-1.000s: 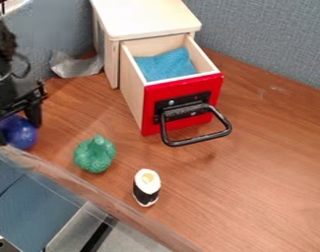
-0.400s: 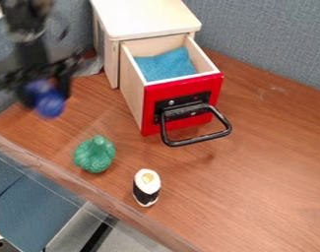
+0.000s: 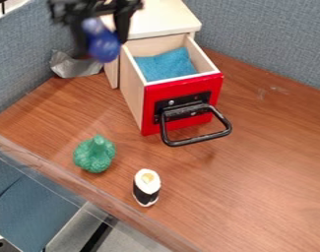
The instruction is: Put the blue object into the drawer
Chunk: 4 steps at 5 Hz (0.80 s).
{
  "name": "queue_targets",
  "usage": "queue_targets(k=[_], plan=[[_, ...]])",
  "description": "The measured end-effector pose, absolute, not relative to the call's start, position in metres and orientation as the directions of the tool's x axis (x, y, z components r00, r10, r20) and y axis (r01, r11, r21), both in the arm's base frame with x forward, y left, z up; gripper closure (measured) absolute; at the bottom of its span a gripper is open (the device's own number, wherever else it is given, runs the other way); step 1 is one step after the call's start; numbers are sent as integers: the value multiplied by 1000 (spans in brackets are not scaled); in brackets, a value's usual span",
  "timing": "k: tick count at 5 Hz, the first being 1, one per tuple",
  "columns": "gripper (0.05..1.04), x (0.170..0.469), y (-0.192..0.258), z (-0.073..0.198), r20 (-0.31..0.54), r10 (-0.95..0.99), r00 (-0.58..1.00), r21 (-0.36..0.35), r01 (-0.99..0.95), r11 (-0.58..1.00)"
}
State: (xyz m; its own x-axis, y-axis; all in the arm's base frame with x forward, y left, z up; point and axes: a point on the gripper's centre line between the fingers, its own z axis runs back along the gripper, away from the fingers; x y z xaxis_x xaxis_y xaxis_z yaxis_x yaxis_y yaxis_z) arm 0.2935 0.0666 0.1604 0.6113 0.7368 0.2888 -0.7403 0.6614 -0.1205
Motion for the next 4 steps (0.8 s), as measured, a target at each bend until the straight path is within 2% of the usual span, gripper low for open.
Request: queue_targets(k=[1, 2, 4], plan=[[362, 319, 63, 161, 222, 635, 740, -38, -644, 764], [363, 339, 64, 149, 183, 561, 807, 9, -572, 820], [363, 364, 51, 133, 142, 469, 872, -18, -472, 882]])
